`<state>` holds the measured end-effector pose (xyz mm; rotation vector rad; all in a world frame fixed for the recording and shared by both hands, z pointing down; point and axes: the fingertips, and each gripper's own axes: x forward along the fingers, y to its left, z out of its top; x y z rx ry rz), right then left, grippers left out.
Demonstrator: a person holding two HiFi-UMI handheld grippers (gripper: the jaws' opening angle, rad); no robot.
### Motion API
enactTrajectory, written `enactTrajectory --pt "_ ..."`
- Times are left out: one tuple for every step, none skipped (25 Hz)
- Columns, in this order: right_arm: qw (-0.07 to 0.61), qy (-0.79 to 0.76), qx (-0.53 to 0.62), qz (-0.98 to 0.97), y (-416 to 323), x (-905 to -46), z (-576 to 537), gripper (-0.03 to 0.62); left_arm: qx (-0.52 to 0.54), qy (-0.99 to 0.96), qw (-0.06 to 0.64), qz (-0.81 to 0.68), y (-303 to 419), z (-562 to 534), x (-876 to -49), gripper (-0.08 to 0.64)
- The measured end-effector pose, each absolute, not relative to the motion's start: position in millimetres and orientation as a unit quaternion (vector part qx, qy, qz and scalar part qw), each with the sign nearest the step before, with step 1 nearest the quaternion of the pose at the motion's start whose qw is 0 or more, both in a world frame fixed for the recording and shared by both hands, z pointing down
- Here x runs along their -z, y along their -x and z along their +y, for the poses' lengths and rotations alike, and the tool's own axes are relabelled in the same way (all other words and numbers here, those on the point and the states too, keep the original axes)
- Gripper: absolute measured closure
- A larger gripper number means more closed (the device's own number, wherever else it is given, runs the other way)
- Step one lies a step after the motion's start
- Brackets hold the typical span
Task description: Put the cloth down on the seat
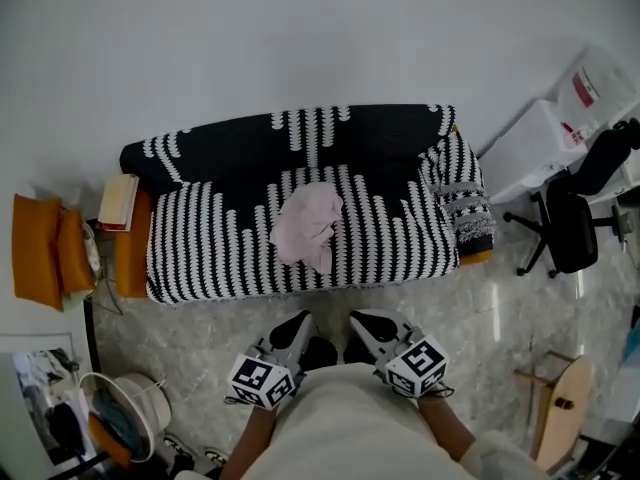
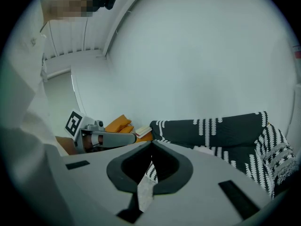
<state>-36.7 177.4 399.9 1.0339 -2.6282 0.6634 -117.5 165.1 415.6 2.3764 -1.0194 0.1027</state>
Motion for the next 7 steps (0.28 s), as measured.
enactTrajectory --pt "0.121 -0.354 -0.226 -0.899 37.6 -400.1 177.5 0.584 -0.04 -0.884 0.272 -0.378 118.0 165.7 -416.3 0.548" --pt "0.122 -0.354 -0.225 -0.9 38.7 -400.2 177.6 0.584 -0.041 -0.883 0.272 -0.379 119.0 165.9 -417.4 0.548" --pt "0.123 -0.354 -0.224 -0.9 39.7 -400.2 177.6 0.584 -0.041 -0.882 0.273 -0.381 120.5 165.7 -418.4 0.548" --pt "0.123 -0.354 -0.223 -0.9 40.6 -400.2 177.4 0.584 -0.041 -0.881 0.274 -0.384 122.2 165.1 -419.3 0.548" --pt "0.123 -0.355 -0.223 -0.9 41.2 -400.5 177.0 0.584 -0.04 -0.88 0.275 -0.386 123.7 164.3 -419.8 0.548" --pt "0.124 -0.355 -0.223 -0.899 41.6 -400.9 176.5 0.584 -0.039 -0.879 0.276 -0.388 125.1 163.3 -420.3 0.548" --pt "0.124 -0.356 -0.223 -0.899 41.9 -401.4 176.0 0.584 -0.038 -0.878 0.277 -0.389 126.3 162.3 -420.6 0.548"
